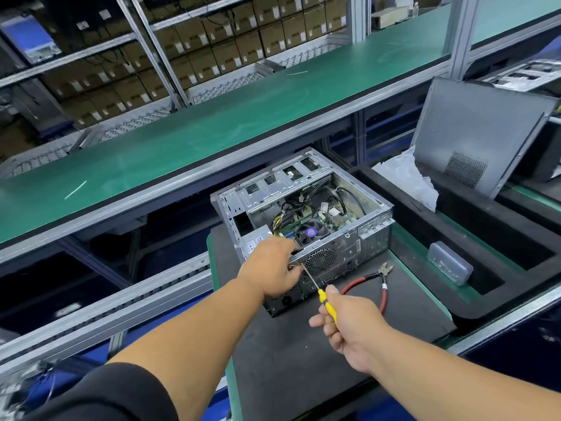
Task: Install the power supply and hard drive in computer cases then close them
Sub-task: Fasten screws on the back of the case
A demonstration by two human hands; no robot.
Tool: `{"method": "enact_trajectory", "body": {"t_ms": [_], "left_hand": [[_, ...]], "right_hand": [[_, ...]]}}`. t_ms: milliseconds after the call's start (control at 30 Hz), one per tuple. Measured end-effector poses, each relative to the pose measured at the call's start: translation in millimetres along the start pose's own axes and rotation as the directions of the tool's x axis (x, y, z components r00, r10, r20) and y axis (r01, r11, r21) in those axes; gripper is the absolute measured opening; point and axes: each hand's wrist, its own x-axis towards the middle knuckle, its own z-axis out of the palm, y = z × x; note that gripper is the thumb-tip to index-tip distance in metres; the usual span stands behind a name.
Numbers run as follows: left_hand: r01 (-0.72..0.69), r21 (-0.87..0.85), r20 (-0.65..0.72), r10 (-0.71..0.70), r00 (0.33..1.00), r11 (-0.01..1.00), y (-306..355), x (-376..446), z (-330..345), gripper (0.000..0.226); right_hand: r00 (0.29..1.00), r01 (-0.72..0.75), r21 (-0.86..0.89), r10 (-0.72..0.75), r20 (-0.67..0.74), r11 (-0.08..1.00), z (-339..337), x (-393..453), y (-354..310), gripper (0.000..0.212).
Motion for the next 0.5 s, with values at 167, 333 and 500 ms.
{"method": "enact_trajectory", "body": {"t_ms": [167,333,500], "left_hand": [[0.004,0.002,0.006,-0.004,1.000,1.000,1.5,-0.5,-0.8,0.036],[0.004,0.020,0.009,-0.004,1.000,1.000,3.0,-0.1,-1.8,0.030],[0.007,0.035,0.018,-0.008,1.000,0.999,3.9,0.6,-3.2,0.029]], "right_hand": [[0.996,-0.073,-0.003,0.073,0.047,0.997,0.0,-2.3,-1.8,0.050],[0.998,0.060,-0.120,-0.062,-0.010,0.991,-3.9,4.2,-3.6,0.030],[0.999,-0.005,-0.184,0.015,0.050,0.983,-6.9,4.0,-6.0,0.041]]}}
